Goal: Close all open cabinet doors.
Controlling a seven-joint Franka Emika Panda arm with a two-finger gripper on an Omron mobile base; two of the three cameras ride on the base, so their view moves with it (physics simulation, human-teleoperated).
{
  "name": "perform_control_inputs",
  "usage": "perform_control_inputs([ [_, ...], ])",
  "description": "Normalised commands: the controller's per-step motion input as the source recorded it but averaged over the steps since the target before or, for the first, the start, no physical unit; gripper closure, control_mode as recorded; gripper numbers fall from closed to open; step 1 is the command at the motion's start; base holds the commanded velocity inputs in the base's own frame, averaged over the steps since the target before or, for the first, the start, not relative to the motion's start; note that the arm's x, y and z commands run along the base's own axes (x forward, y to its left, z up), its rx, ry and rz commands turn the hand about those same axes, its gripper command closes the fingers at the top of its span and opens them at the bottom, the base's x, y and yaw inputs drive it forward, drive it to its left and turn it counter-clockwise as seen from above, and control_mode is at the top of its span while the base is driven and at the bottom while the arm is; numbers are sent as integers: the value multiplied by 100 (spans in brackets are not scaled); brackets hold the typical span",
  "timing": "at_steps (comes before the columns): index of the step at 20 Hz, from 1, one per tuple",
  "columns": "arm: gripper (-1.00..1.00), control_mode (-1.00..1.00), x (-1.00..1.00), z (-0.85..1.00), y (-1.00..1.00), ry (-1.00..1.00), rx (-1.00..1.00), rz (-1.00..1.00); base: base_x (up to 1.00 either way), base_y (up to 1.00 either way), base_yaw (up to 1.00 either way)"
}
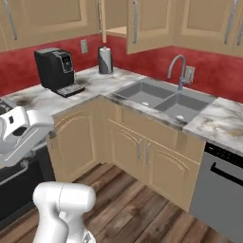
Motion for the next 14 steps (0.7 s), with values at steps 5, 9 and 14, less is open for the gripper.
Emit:
perform_control_inputs([
  [5,-100,100,0,0,0,0,0,0,30,23,-38],
  [9,-100,100,0,0,0,0,0,0,46,31,-29],
  [14,-100,100,0,0,0,0,0,0,55,32,-23],
])
